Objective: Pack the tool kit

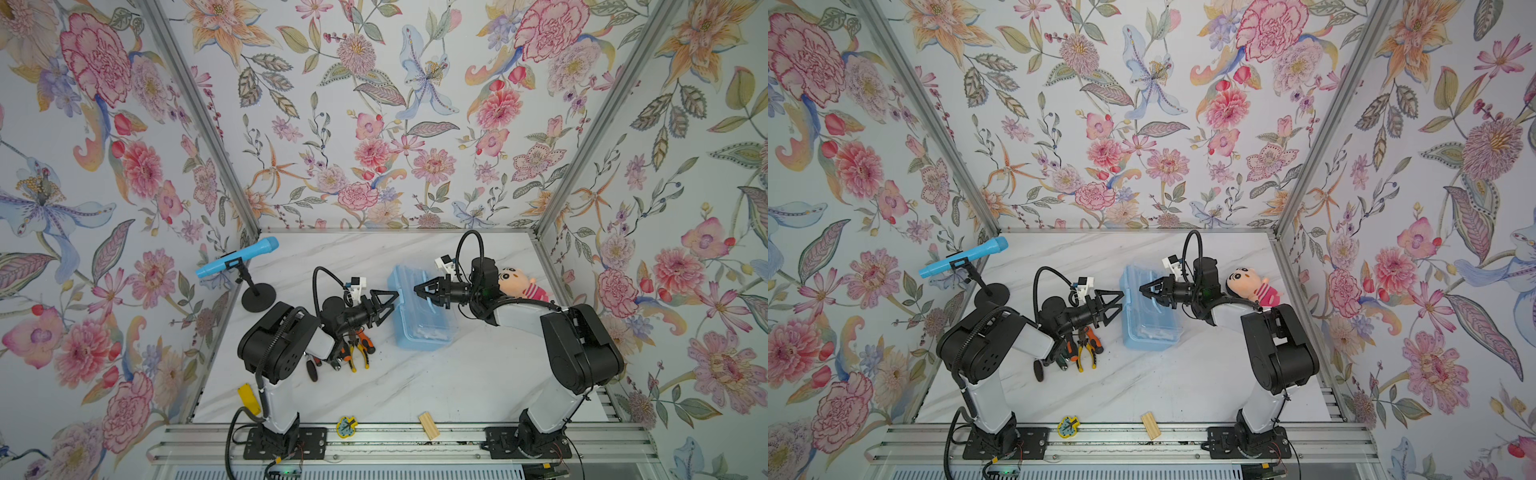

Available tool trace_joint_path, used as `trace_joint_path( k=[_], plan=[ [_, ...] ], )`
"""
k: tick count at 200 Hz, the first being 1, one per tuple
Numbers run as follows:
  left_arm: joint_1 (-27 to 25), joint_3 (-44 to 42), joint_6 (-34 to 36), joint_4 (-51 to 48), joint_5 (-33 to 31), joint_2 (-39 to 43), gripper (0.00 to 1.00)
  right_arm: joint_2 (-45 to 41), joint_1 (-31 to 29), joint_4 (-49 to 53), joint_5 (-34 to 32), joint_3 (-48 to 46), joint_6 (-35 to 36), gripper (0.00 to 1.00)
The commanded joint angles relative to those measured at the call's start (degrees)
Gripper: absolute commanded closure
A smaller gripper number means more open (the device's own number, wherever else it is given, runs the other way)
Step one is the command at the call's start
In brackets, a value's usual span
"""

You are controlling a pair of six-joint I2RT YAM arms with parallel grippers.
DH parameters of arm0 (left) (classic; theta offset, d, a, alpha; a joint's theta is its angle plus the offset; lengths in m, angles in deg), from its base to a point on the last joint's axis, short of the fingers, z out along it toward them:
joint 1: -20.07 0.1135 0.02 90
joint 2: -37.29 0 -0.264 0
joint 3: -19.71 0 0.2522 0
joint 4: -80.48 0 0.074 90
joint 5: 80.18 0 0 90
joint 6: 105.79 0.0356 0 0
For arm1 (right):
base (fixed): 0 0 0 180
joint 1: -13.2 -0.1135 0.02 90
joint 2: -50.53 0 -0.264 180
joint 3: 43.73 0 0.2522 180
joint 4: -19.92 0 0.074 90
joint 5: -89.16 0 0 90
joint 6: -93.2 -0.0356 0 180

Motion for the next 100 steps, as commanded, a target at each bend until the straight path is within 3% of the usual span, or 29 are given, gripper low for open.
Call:
trace_joint_path(
  k=[1, 100],
  plan=[
    [-1.0, 4.78, -1.69, 21.49, 5.28, 5.28, 0.16, 4.09, -1.49, 16.14, -11.41, -1.87, 18.62, 1.0],
    [1.01, 7.21, -1.51, 17.77, 5.34, 11.35, 0.17, 9.35, 0.23, 9.9, -10.0, -3.81, 16.74, 1.0]
  ],
)
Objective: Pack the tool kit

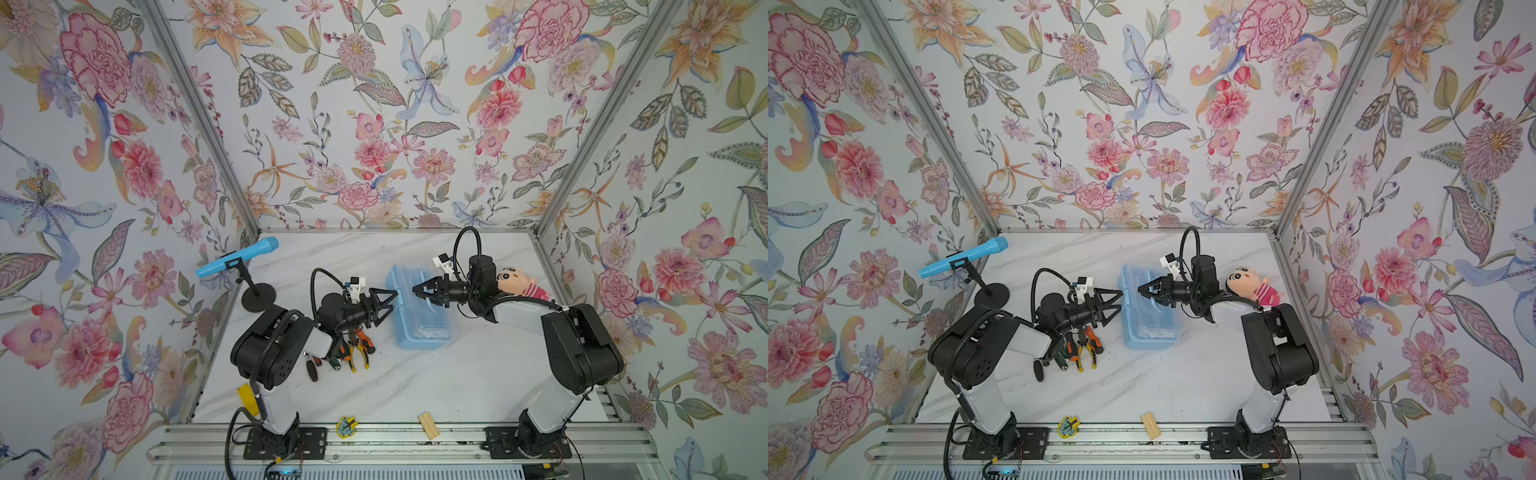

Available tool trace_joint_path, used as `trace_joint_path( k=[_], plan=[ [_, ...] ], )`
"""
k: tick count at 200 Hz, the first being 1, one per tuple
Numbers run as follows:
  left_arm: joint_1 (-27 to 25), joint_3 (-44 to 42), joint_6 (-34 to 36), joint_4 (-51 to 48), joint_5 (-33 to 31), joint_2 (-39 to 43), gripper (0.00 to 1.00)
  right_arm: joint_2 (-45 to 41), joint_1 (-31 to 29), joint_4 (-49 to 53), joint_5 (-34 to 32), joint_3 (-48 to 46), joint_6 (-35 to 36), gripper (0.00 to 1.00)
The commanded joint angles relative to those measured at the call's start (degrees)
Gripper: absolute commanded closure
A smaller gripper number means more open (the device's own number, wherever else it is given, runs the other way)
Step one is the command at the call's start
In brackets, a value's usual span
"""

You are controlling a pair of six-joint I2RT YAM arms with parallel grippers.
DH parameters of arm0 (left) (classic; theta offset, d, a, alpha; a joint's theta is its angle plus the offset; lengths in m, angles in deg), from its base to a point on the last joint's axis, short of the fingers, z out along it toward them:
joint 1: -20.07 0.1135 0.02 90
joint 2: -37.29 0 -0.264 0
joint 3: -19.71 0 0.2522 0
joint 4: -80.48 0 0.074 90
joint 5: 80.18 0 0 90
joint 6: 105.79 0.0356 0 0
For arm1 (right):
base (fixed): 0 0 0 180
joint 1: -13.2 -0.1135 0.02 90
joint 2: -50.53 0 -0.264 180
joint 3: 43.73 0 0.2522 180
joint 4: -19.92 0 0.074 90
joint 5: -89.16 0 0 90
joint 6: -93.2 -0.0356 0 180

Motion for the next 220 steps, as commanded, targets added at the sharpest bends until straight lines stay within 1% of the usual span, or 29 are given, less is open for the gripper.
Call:
trace_joint_path(
  k=[1, 25, 61, 90, 103, 118, 132, 146, 149, 159, 170, 179, 203, 220],
  plan=[
    [0.02, 6.29, 0.27, 23.86, 3.96, 8.22, 0.17, 8.01, 0.2, 7.26, -11.25, -5.03, 12.51, 1.0],
    [0.12, 5.43, 3.8, 18.56, 4.0, 10.65, 0.17, 8.13, 0.67, 7.29, -11.61, -5.26, 12.67, 1.0],
    [0.7, 3.64, 6.29, 14.43, 3.96, 11.95, 0.16, 8.02, 0.88, 7.05, -11.71, -4.93, 12.23, 1.0],
    [2.16, 1.65, 9.51, 10.56, 2.88, 11.55, 0.15, 5.6, 0.37, 12.96, -14.7, -3.0, 14.35, 1.0],
    [2.65, 1.33, 13.74, 4.34, 1.85, 11.94, 0.15, 4.09, -0.23, 17.22, -17.93, -1.64, 16.06, 1.0],
    [2.84, 1.44, 19.55, -3.58, 0.05, 12.73, 0.15, 2.66, -2.34, 26.41, -24.96, 1.82, 20.62, 1.0],
    [2.84, 2.02, 23.7, -9.38, -1.39, 13.54, 0.15, 2.44, -4.86, 32.36, -30.54, 4.81, 23.58, 1.0],
    [2.84, 2.72, 27.49, -14.77, -2.57, 13.63, 0.15, 3.08, -6.96, 36.58, -34.78, 7.38, 24.49, 1.0],
    [2.84, 2.94, 28.38, -16.12, -2.77, 15.4, 0.14, 3.34, -7.35, 37.7, -35.86, 8.07, 24.71, 1.0],
    [2.84, 3.4, 30.48, -19.45, -3.38, 16.38, 0.14, 3.99, -8.38, 39.49, -37.41, 9.42, 25.15, 1.0],
    [2.85, 3.54, 32.06, -21.85, -3.91, 17.11, 0.14, 3.91, -8.82, 39.15, -36.94, 9.56, 24.67, 1.0],
    [2.84, 3.45, 32.73, -22.91, -4.14, 17.6, 0.14, 3.47, -8.64, 37.6, -34.72, 8.96, 23.62, 1.0],
    [2.8, 3.5, 34.49, -25.13, -4.82, 18.59, 0.14, 0.53, -7.61, 29.44, -26.22, 6.53, 19.38, 1.0],
    [2.74, 3.85, 35.23, -25.88, -4.9, 18.56, 0.14, -1.55, -6.28, 21.53, -18.99, 4.54, 14.27, 1.0]
  ],
)
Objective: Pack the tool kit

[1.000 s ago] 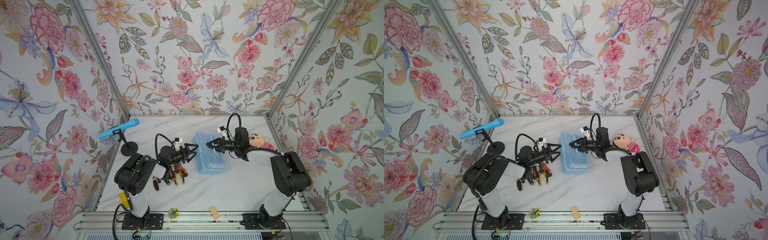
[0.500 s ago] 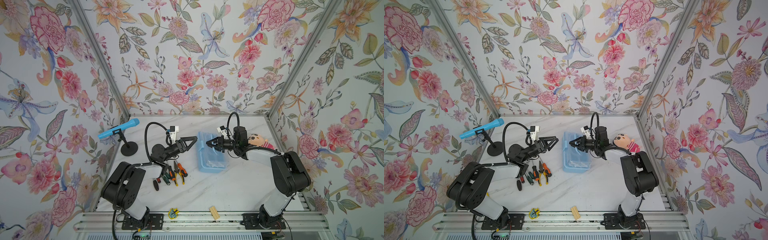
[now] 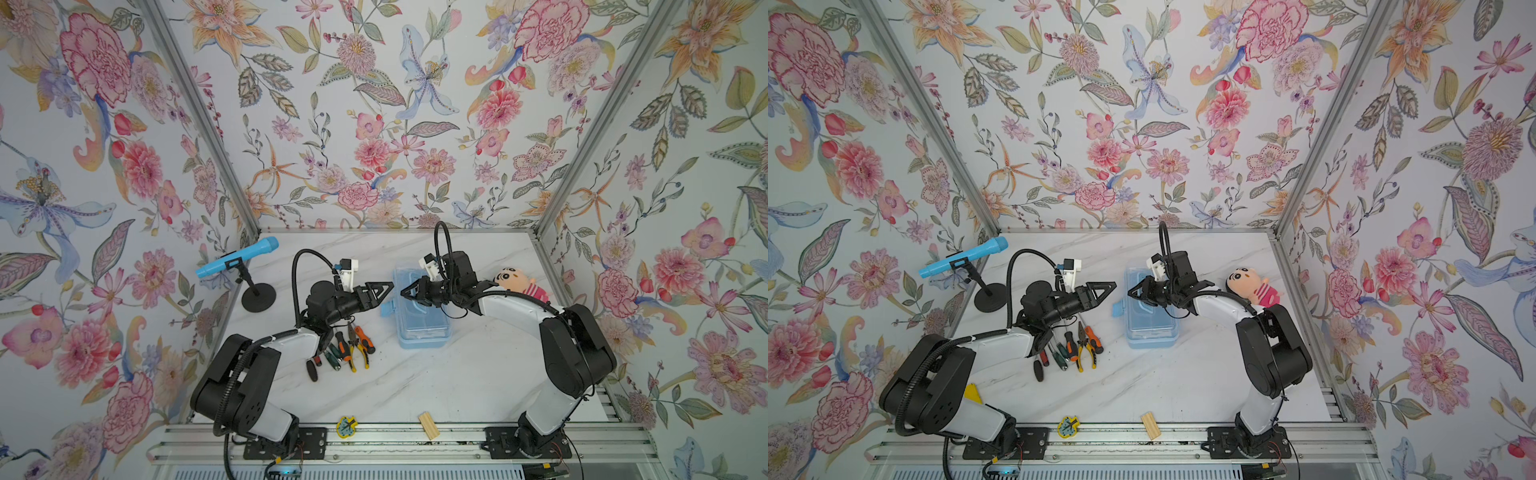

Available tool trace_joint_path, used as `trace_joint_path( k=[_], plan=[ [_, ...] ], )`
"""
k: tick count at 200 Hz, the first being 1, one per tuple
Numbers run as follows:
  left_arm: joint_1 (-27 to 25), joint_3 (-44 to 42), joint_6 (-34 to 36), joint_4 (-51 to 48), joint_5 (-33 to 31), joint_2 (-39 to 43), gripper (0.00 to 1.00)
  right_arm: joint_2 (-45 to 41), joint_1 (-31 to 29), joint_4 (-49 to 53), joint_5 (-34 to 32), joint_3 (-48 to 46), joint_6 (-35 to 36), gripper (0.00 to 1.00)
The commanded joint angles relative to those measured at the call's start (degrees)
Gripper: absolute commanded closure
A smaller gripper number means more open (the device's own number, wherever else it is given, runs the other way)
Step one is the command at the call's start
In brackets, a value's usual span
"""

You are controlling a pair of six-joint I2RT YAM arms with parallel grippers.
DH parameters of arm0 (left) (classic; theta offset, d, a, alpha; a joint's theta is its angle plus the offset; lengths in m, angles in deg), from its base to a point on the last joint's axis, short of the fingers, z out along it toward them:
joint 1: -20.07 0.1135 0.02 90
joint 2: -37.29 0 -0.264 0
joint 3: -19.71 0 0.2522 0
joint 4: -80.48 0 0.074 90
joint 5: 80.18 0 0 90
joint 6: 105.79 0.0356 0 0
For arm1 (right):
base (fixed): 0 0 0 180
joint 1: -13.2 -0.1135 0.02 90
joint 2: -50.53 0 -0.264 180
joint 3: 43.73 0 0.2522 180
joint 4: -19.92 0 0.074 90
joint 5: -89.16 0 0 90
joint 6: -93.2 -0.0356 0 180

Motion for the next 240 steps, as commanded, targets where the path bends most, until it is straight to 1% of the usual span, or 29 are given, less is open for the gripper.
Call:
trace_joint_path(
  k=[1, 21, 40, 70, 83, 85, 103, 125, 149, 167, 215, 240],
  plan=[
    [0.28, 1.84, 4.13, -3.44, -1.16, 1.05, 0.14, 0.2, 2.39, -4.87, 4.41, -5.77, 1.52, 1.0],
    [-0.22, 2.32, 4.34, -3.38, -1.09, 0.35, 0.13, -2.13, 4.4, -17.46, 12.19, -8.91, -8.01, 1.0],
    [-1.22, 3.0, 4.74, -3.44, -1.13, -0.76, 0.1, -3.39, 5.94, -30.11, 17.05, -11.47, -17.39, 1.0],
    [-2.83, 4.18, 5.47, -4.71, -1.65, -2.82, 0.08, -3.54, 7.7, -45.64, 20.92, -14.48, -29.3, 1.0],
    [-3.22, 4.44, 5.87, -5.79, -2.17, -2.86, 0.09, -3.55, 8.15, -50.2, 21.61, -15.45, -32.71, 1.0],
    [-3.27, 4.49, 6.03, -6.12, -2.35, -4.27, 0.09, -3.63, 8.2, -50.58, 21.62, -15.57, -33.0, 1.0],
    [-3.34, 4.6, 7.58, -10.28, -4.28, -5.28, 0.11, -4.14, 8.49, -52.49, 22.09, -16.06, -34.56, 1.0],
    [-3.45, 5.13, 11.21, -17.97, -7.96, -5.78, 0.13, -4.89, 9.08, -53.74, 22.74, -16.36, -35.74, 1.0],
    [-3.43, 6.18, 14.27, -24.0, -11.71, -6.55, 0.14, -5.53, 9.91, -51.72, 23.24, -16.38, -34.5, 1.0],
    [-3.41, 7.05, 15.17, -25.72, -12.83, -7.98, 0.15, -5.58, 10.1, -51.4, 23.44, -16.33, -34.2, 1.0],
    [-3.41, 7.94, 15.8, -26.36, -14.24, -11.38, 0.2, -5.84, 10.15, -50.64, 23.55, -16.47, -32.93, 1.0],
    [-3.49, 8.7, 16.12, -26.03, -13.91, -12.57, 0.21, -5.88, 10.17, -50.76, 23.54, -16.9, -32.65, 1.0]
  ],
)
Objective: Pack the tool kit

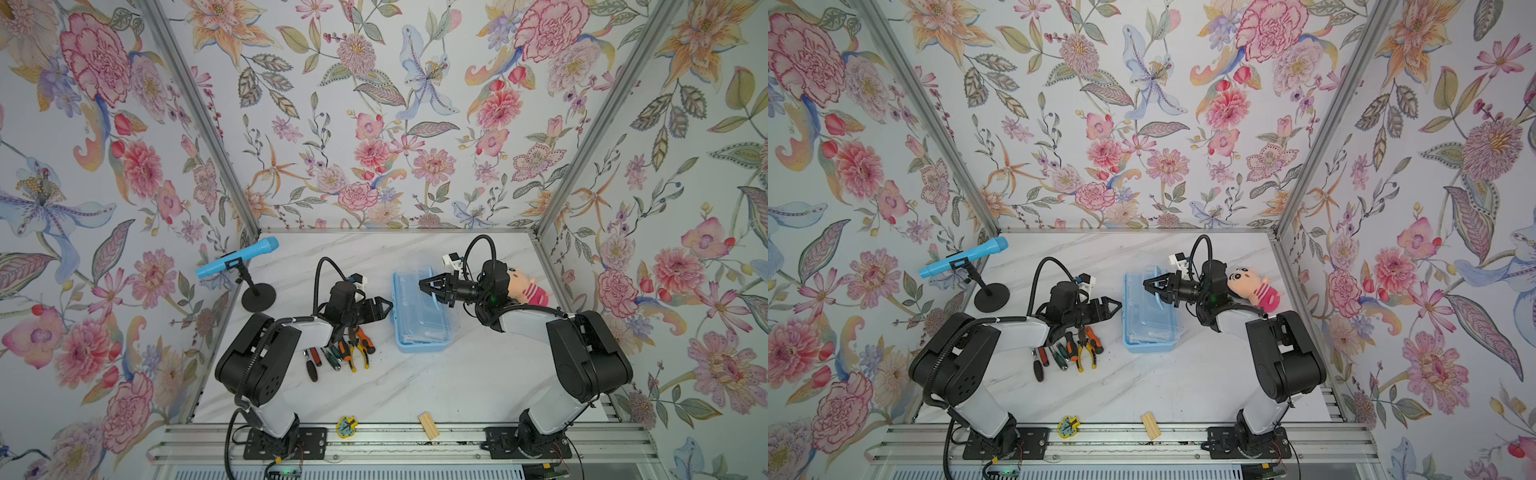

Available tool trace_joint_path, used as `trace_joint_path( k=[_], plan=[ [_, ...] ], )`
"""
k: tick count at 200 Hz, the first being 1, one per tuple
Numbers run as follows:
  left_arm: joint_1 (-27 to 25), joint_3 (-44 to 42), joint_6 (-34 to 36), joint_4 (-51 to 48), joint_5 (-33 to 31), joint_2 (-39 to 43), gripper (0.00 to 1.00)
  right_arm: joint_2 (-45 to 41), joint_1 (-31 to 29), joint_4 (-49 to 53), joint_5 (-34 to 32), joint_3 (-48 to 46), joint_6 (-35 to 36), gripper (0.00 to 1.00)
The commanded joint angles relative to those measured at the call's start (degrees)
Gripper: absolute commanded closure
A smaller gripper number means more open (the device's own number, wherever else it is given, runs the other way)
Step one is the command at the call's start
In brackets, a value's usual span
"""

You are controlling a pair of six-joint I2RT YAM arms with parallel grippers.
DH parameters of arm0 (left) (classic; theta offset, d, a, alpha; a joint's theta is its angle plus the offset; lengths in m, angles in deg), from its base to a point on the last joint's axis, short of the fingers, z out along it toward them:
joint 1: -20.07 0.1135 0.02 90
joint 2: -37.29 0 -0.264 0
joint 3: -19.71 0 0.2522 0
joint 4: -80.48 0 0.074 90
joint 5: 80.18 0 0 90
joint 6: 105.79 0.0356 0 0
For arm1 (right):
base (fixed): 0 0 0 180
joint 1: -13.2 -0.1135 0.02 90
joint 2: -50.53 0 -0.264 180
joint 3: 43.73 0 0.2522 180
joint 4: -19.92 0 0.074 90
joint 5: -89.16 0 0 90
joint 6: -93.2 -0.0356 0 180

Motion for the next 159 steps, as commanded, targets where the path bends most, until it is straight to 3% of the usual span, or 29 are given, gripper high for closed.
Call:
trace_joint_path(
  k=[1, 61, 108, 159],
  plan=[
    [-0.39, 2.15, 1.94, -0.56, -1.26, -1.44, 0.21, -2.73, 0.23, -5.06, 1.31, -0.47, 1.61, 1.0],
    [-0.92, 5.61, 3.92, -2.94, -1.53, -3.6, 0.22, -2.39, 0.22, -4.7, 1.39, -0.87, 2.72, 1.0],
    [-1.01, 12.31, 9.65, -13.33, -4.11, -7.49, 0.24, -2.44, 0.27, -3.41, 1.43, -0.45, 3.81, 1.0],
    [-1.68, 14.57, 9.11, -13.18, -5.24, -10.5, 0.33, -2.41, -0.28, -0.22, 1.09, 0.19, 6.72, 1.0]
  ],
)
